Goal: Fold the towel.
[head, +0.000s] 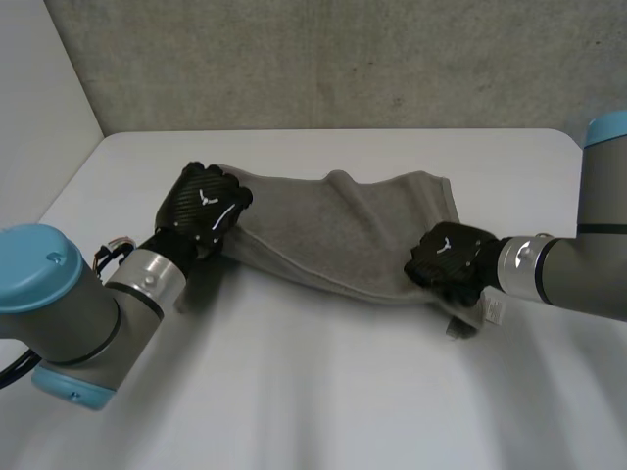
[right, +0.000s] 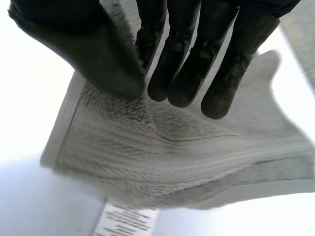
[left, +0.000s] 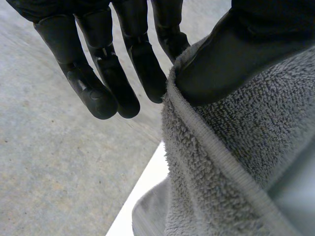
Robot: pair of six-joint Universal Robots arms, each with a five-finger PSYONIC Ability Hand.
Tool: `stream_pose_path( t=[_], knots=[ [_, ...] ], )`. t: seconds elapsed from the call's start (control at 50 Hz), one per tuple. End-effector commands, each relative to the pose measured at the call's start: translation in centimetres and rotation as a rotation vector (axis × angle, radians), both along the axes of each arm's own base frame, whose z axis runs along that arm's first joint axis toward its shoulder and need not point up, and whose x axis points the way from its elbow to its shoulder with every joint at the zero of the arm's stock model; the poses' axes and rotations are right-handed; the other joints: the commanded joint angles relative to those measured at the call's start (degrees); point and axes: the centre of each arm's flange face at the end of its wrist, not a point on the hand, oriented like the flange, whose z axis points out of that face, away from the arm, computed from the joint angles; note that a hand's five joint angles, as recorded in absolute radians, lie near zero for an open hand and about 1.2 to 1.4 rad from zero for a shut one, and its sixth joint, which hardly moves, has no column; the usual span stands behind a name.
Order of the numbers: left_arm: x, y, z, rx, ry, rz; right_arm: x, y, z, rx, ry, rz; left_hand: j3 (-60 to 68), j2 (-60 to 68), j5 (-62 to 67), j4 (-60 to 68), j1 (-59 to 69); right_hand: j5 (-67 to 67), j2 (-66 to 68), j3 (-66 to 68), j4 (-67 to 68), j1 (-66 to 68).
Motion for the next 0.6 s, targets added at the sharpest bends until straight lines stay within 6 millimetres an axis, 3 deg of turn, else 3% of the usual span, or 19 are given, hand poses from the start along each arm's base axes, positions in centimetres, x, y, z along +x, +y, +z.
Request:
stream_pose_path(
  t=[0.02,0.14,0.26,0.42,0.6],
  knots=[
    [0.0,-0.1,0.1,-0.023,-0.021,0.01,0.4,-0.6,-0.4,0.011,-0.083,-0.074,-8.75,-7.21,-16.69,-7.46,-4.97,-32.57,-32.04,-32.73,-32.68,-32.64],
    [0.0,-0.2,0.3,-0.026,-0.015,0.011,0.2,-0.8,1.3,0.041,-0.25,-0.202,-8.75,-7.21,-16.69,-7.46,-4.97,-44.23,-43.7,-44.38,-44.33,-44.29],
    [0.0,-0.1,0.1,-0.017,-0.011,0.011,-0.6,1.2,1.5,0.101,-0.376,-0.319,-8.75,-7.21,-16.69,-7.46,-4.97,-51.63,-51.1,-51.78,-51.73,-51.7],
    [0.1,-0.2,0.1,-0.012,-0.005,0.015,-2.9,4.4,-1.2,0.092,-0.448,-0.584,-8.75,-7.21,-16.69,-7.46,-4.97,-59.45,-58.92,-59.61,-59.55,-59.52],
    [0.1,-0.1,0.1,0.004,0.011,0.013,-3.4,4.4,-3.2,0.036,-0.445,-0.648,-8.75,-7.21,-16.69,-7.46,-4.97,-59.45,-58.92,-59.61,-59.55,-59.52]
  ],
)
